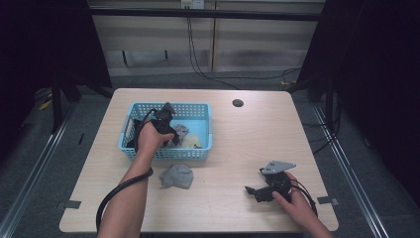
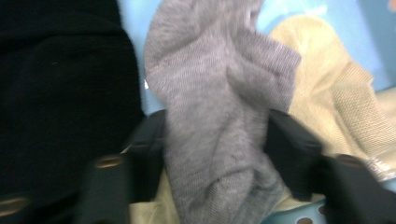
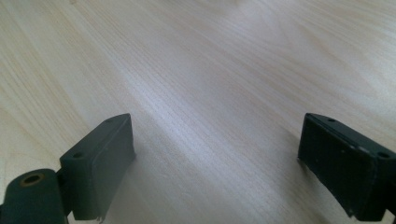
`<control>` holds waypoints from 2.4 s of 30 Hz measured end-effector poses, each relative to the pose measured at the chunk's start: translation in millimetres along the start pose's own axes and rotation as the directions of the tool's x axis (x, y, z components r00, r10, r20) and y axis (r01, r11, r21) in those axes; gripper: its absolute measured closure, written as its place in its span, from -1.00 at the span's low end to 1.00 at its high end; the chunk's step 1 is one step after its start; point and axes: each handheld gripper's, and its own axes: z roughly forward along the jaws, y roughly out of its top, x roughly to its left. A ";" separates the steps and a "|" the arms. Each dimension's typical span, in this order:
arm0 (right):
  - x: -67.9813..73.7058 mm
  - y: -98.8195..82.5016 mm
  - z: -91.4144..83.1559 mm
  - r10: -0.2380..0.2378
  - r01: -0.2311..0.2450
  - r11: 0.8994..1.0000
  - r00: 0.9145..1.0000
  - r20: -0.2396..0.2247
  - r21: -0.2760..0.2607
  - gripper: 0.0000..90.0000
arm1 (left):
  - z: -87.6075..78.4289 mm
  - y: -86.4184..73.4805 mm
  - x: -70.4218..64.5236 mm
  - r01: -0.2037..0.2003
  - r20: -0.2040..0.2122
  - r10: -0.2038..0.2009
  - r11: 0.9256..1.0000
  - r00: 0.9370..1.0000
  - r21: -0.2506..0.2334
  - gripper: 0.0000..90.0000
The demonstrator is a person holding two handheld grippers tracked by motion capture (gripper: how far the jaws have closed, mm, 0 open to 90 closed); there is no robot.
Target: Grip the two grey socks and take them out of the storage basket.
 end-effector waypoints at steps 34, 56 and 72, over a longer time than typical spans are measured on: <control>0.1 0.1 -0.1 -0.001 0.001 1.000 1.000 0.004 0.001 -0.78 | -97.9 7.9 -19.8 -0.153 0.077 0.155 0.988 0.985 -0.027 0.81; 0.0 0.1 0.0 -0.003 0.003 1.000 1.000 0.003 0.000 -0.78 | -123.1 -7.1 -49.8 -0.262 0.119 0.263 0.965 0.957 -0.025 0.81; 0.0 0.1 0.0 -0.004 0.004 1.000 1.000 0.004 0.001 -0.78 | -131.9 -24.9 -76.5 -0.322 0.141 0.325 0.946 0.935 -0.044 0.81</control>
